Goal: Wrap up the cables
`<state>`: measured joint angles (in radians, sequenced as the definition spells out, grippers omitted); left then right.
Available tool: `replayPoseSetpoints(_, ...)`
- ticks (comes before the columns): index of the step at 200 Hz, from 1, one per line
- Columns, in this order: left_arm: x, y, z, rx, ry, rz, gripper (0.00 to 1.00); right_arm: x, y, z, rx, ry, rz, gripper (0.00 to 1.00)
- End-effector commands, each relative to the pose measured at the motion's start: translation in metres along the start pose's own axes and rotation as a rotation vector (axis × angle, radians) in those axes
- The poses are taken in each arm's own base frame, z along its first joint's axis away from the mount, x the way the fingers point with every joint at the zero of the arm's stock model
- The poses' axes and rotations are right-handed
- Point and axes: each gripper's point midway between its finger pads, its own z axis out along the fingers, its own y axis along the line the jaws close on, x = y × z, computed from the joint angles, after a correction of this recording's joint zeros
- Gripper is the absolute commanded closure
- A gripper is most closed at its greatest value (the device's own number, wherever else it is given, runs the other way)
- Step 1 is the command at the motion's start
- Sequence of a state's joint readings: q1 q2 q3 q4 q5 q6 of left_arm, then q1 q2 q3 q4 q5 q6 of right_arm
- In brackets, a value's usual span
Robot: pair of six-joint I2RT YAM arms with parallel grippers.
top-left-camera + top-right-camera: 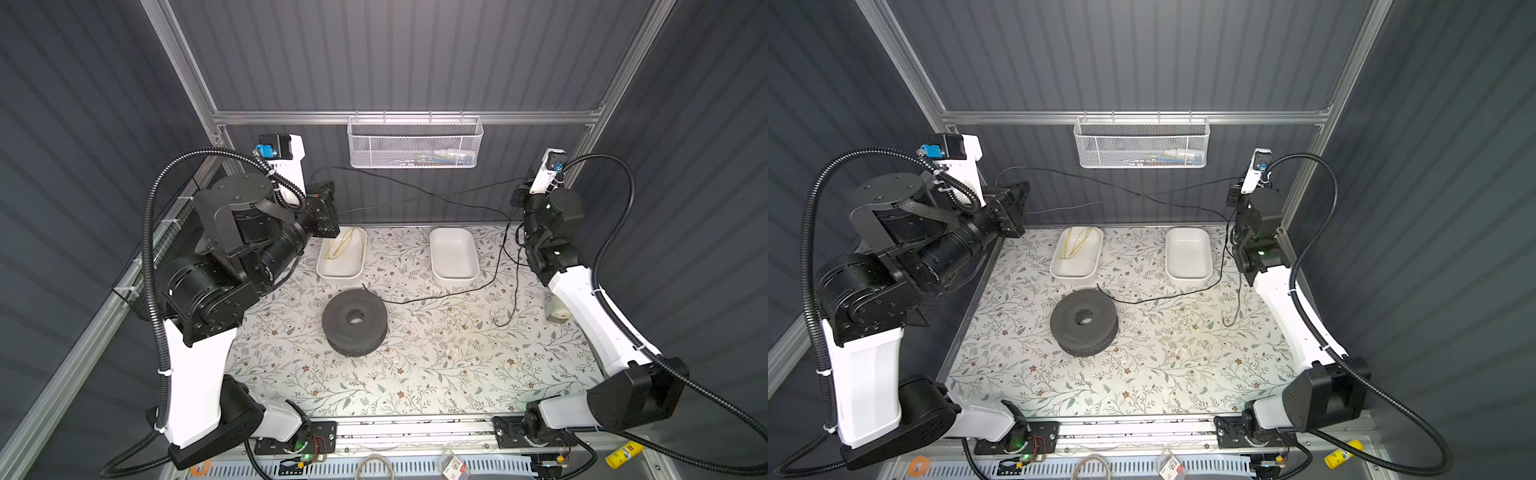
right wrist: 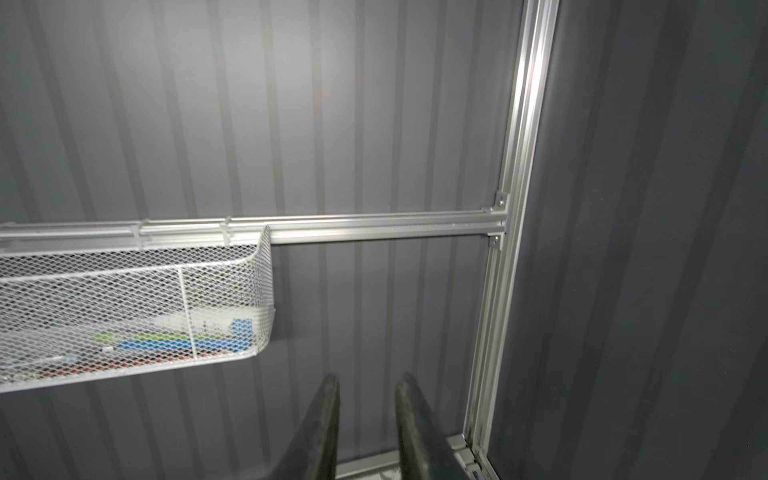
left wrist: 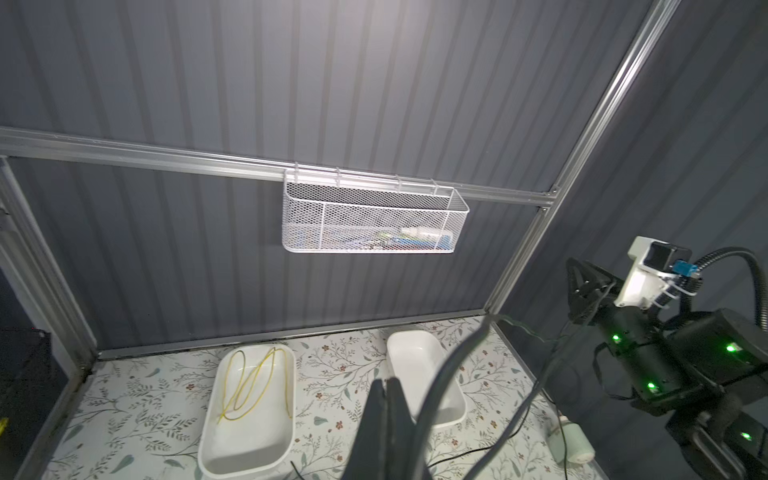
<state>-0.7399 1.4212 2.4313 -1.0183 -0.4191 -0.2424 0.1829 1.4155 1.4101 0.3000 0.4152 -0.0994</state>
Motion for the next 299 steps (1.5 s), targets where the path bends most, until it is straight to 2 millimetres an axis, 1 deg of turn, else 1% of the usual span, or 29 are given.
replayPoseSetpoints(1,-0.005,0.017,-0.002,-0.094,-0.017,0.057,1.0,0.015,-0.041,0.002,0.113,0.064,0.035,0.74)
replayPoseSetpoints(16,0.004,0.02,0.009,-0.133,0.016,0.096,1.0,0.031,-0.053,0.006,0.134,0.125,0.05,0.75)
replayPoseSetpoints(26,0.008,0.025,0.018,-0.157,0.031,0.114,1.0,0.044,-0.058,0.008,0.132,0.167,0.059,0.75)
replayPoseSetpoints(35,0.009,0.034,0.026,-0.178,0.042,0.11,1.0,0.055,-0.062,0.008,0.131,0.202,0.077,0.74)
replayPoseSetpoints(46,0.014,0.055,0.041,-0.189,0.071,0.061,1.0,0.068,-0.064,0.006,0.132,0.235,0.086,0.75)
replayPoseSetpoints(56,0.022,0.072,0.056,-0.184,0.101,0.005,1.0,0.077,-0.059,0.001,0.105,0.255,0.109,0.78)
replayPoseSetpoints(64,0.034,0.085,0.07,-0.179,0.146,-0.038,1.0,0.083,-0.054,-0.004,0.078,0.263,0.125,0.8)
replayPoseSetpoints(69,0.043,0.095,0.081,-0.184,0.176,-0.07,1.0,0.087,-0.053,-0.008,0.076,0.272,0.135,0.81)
replayPoseSetpoints(79,0.061,0.109,0.099,-0.16,0.237,-0.131,1.0,0.095,-0.053,-0.015,0.075,0.284,0.156,0.83)
replayPoseSetpoints(83,0.062,0.113,0.107,-0.147,0.233,-0.151,1.0,0.097,-0.053,-0.018,0.075,0.288,0.162,0.84)
replayPoseSetpoints(93,0.075,0.124,0.123,-0.143,0.261,-0.188,1.0,0.1,-0.054,-0.027,0.075,0.291,0.181,0.86)
replayPoseSetpoints(106,0.084,0.135,0.137,-0.132,0.274,-0.23,1.0,0.098,-0.056,-0.038,0.075,0.282,0.199,0.89)
replayPoseSetpoints(116,0.086,0.145,0.142,-0.149,0.267,-0.246,1.0,0.092,-0.061,-0.046,0.09,0.272,0.194,0.9)
replayPoseSetpoints(122,0.086,0.155,0.143,-0.174,0.258,-0.249,1.0,0.089,-0.065,-0.05,0.107,0.265,0.184,0.9)
replayPoseSetpoints(147,0.079,0.213,0.138,-0.266,0.22,-0.335,1.0,0.082,-0.092,-0.064,0.2,0.258,0.174,0.9)
replayPoseSetpoints(156,0.076,0.225,0.136,-0.284,0.201,-0.347,1.0,0.081,-0.099,-0.066,0.22,0.258,0.18,0.9)
replayPoseSetpoints(180,0.066,0.246,0.134,-0.314,0.169,-0.367,1.0,0.075,-0.115,-0.067,0.274,0.262,0.164,0.9)
replayPoseSetpoints(191,0.067,0.252,0.135,-0.316,0.171,-0.377,1.0,0.069,-0.12,-0.07,0.284,0.249,0.176,0.9)
replayPoseSetpoints(198,0.069,0.252,0.138,-0.306,0.177,-0.378,1.0,0.07,-0.12,-0.07,0.282,0.251,0.179,0.9)
replayPoseSetpoints(201,0.069,0.251,0.138,-0.303,0.178,-0.379,1.0,0.058,-0.122,-0.076,0.279,0.223,0.188,0.9)
replayPoseSetpoints(220,0.075,0.255,0.139,-0.315,0.187,-0.364,1.0,0.039,-0.128,-0.086,0.291,0.182,0.198,0.91)
replayPoseSetpoints(233,0.08,0.26,0.139,-0.334,0.196,-0.359,1.0,0.018,-0.131,-0.092,0.291,0.137,0.216,0.9)
replayPoseSetpoints(249,0.089,0.258,0.146,-0.303,0.213,-0.388,0.97,-0.007,-0.126,-0.097,0.246,0.107,0.243,0.9)
replayPoseSetpoints(259,0.094,0.255,0.15,-0.275,0.22,-0.404,0.98,-0.013,-0.123,-0.097,0.221,0.11,0.256,0.9)
replayPoseSetpoints(266,0.098,0.254,0.151,-0.261,0.227,-0.414,0.98,-0.011,-0.119,-0.097,0.2,0.118,0.262,0.9)
replayPoseSetpoints(276,0.101,0.249,0.151,-0.237,0.223,-0.425,0.97,-0.001,-0.113,-0.095,0.17,0.142,0.28,0.89)
replayPoseSetpoints(286,0.104,0.246,0.151,-0.218,0.218,-0.436,0.96,0.016,-0.105,-0.092,0.138,0.185,0.305,0.89)
replayPoseSetpoints(289,0.105,0.24,0.152,-0.18,0.224,-0.445,0.96,0.022,-0.101,-0.091,0.124,0.196,0.311,0.89)
replayPoseSetpoints(299,0.106,0.23,0.153,-0.123,0.227,-0.463,0.96,0.045,-0.088,-0.085,0.072,0.257,0.327,0.87)
